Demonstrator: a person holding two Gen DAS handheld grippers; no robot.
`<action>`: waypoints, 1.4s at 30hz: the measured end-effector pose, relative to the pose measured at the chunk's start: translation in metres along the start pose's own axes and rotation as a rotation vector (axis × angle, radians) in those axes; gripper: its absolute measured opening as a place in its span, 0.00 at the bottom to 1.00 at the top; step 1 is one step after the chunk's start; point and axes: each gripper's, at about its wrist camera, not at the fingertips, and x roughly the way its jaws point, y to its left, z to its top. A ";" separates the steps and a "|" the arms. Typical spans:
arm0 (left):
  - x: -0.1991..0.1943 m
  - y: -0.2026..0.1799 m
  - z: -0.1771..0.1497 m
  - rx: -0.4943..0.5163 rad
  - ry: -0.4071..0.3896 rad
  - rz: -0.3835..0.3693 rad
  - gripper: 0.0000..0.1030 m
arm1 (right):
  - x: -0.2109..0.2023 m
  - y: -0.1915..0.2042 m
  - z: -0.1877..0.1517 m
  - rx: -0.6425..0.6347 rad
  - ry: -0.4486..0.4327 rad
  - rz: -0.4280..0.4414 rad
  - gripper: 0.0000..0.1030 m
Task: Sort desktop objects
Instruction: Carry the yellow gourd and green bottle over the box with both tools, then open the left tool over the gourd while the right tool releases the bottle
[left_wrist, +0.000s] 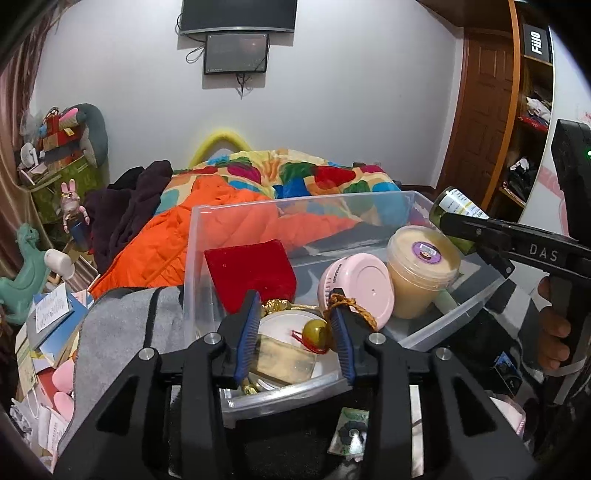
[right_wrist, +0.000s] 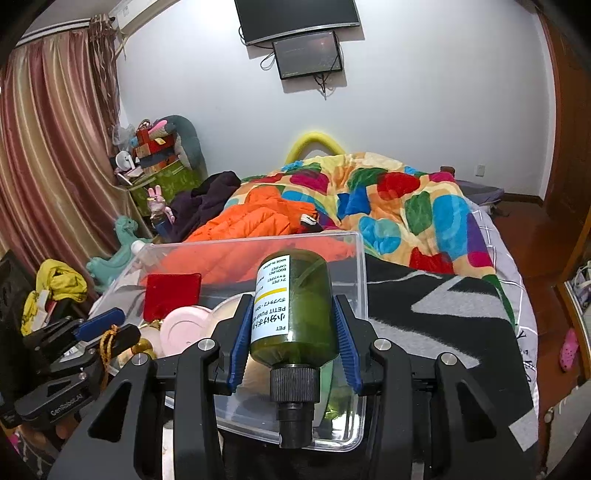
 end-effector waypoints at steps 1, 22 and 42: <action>0.000 0.000 0.000 -0.002 -0.002 -0.002 0.37 | 0.001 -0.001 -0.001 -0.002 0.006 -0.005 0.37; -0.030 -0.010 -0.002 0.096 0.016 0.169 0.79 | -0.025 0.026 -0.028 -0.160 0.015 -0.049 0.66; -0.027 -0.017 -0.030 0.289 0.209 0.268 0.90 | -0.052 0.020 -0.053 -0.140 0.028 0.000 0.77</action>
